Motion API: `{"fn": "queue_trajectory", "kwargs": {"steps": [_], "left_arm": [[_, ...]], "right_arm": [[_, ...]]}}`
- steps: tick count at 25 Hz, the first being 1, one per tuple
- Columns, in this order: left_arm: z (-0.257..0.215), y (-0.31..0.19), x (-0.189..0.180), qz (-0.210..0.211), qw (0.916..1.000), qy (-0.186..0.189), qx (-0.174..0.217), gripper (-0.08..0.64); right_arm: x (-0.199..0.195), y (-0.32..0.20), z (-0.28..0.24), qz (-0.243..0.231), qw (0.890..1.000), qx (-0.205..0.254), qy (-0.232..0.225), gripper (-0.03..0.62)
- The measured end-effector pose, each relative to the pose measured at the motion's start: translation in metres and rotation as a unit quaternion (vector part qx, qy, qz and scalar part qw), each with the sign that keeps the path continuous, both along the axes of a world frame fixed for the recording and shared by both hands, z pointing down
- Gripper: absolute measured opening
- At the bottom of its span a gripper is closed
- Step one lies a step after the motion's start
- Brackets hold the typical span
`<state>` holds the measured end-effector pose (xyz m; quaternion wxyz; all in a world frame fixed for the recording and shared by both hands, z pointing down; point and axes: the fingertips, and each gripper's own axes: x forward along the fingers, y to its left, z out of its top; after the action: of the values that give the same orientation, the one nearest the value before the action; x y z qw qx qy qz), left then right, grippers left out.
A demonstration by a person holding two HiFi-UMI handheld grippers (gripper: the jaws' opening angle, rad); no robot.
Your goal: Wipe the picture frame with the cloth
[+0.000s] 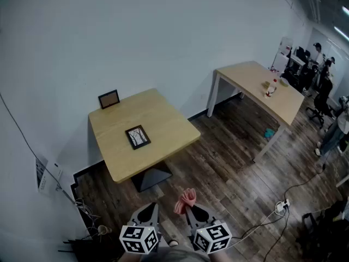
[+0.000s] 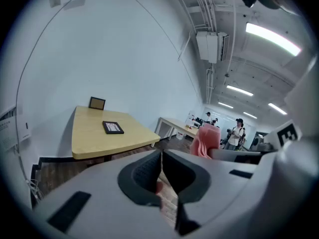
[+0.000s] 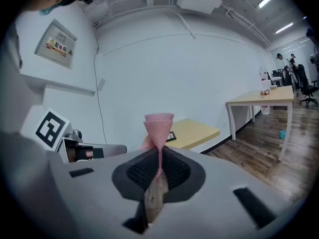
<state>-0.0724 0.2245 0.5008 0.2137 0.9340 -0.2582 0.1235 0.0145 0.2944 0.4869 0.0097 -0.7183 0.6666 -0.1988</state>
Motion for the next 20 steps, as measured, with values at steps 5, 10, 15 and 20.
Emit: {"fn": "queue_trajectory", "kwargs": {"steps": [5, 10, 15, 20], "left_arm": [[-0.003, 0.006, -0.003, -0.001, 1.0, 0.003, -0.001, 0.009], [-0.005, 0.008, -0.01, -0.018, 0.9998, 0.01, -0.005, 0.009], [0.001, 0.012, -0.014, -0.022, 0.9996, 0.008, -0.016, 0.009], [0.0, 0.005, -0.021, -0.033, 0.9992, 0.009, -0.021, 0.011]], "right_arm": [[-0.006, 0.006, -0.005, -0.001, 1.0, 0.006, 0.006, 0.014], [-0.015, 0.006, -0.008, -0.016, 1.0, 0.008, 0.019, 0.014], [-0.023, 0.005, -0.006, -0.037, 0.999, 0.007, 0.009, 0.014], [-0.027, 0.0, -0.009, -0.039, 0.999, 0.012, -0.006, 0.015]]}}
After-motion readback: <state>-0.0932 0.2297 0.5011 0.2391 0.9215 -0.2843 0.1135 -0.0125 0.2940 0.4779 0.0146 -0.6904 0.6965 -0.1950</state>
